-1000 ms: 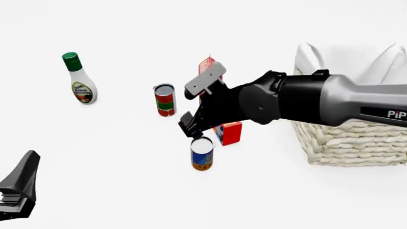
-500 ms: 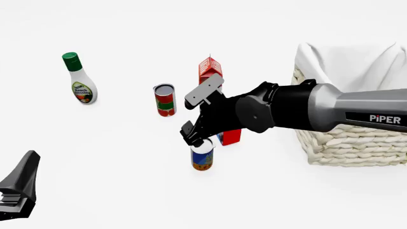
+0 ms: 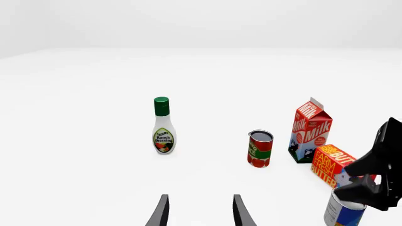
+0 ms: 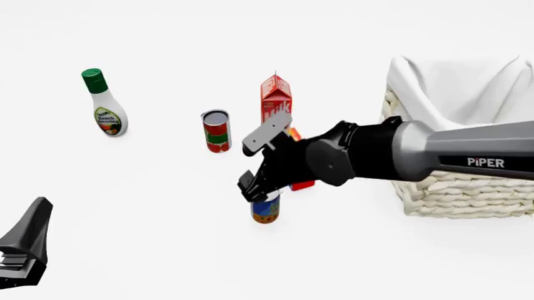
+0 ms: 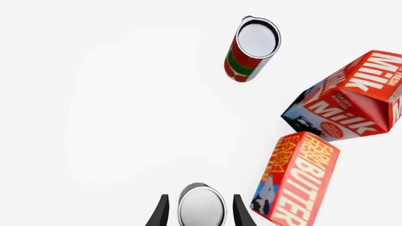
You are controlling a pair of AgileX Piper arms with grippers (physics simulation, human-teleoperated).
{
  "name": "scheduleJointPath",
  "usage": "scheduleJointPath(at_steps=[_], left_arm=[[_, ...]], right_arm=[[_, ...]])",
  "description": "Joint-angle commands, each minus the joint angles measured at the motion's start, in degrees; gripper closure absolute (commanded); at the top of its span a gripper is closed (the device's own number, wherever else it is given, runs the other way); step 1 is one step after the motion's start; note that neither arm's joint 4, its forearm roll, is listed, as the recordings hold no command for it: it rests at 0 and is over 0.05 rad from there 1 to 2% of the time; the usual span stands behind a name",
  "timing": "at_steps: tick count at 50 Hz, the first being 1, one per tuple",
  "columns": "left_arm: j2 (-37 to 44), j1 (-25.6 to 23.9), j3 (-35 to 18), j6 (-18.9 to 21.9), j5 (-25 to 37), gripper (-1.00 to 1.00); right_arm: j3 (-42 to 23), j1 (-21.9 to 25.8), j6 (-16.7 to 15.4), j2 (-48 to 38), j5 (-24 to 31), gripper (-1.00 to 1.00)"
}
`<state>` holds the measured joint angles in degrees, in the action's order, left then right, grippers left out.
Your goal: Pick the alphabet soup and place it in the basket.
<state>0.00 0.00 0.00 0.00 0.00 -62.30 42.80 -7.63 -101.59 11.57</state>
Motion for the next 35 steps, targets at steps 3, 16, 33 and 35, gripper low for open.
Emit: scheduleJointPath(at_steps=[3,16,33,35], left_arm=[[0.0,0.0,0.0,0.0,0.0,-1.00],[0.0,0.0,0.0,0.0,0.0,-1.00],[0.0,0.0,0.0,0.0,0.0,-1.00],[0.0,0.0,0.0,0.0,0.0,-1.00]], right_arm=[[1.0,-0.1,-0.1,-1.3,-1.3,-1.00],[1.4,0.2,0.0,-1.0,-1.1,-1.00],[2.6,-0.2,-0.7,-1.9,-2.2,-1.00],[2.6,-0.1,-0.6,-2.3,-2.4,-1.00]])
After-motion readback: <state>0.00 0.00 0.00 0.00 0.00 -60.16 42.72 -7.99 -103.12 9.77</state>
